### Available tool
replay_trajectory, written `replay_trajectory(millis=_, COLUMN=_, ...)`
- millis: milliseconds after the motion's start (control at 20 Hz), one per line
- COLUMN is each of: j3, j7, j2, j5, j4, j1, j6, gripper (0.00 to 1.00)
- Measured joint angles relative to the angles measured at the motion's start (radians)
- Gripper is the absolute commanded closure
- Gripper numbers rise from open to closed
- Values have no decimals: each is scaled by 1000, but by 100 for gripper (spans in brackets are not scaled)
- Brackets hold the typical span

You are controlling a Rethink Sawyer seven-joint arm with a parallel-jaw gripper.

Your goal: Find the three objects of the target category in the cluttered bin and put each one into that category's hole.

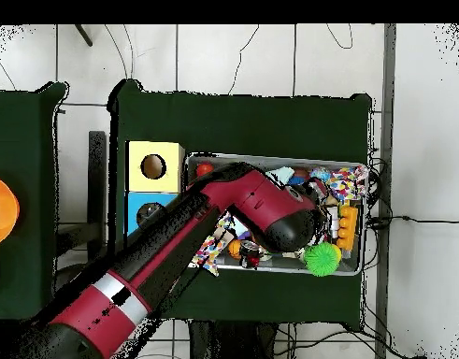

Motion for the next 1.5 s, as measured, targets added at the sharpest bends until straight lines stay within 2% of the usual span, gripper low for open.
replay_trajectory(millis=500, j3=-87, j7=0, j2=25, j5=-93, j4=1, j1=0, j6=-131, gripper=0)
replay_trajectory(millis=1500, j3=-105, j7=1, j2=24, j5=-66, j4=8, j1=-5, j6=-145, gripper=0)
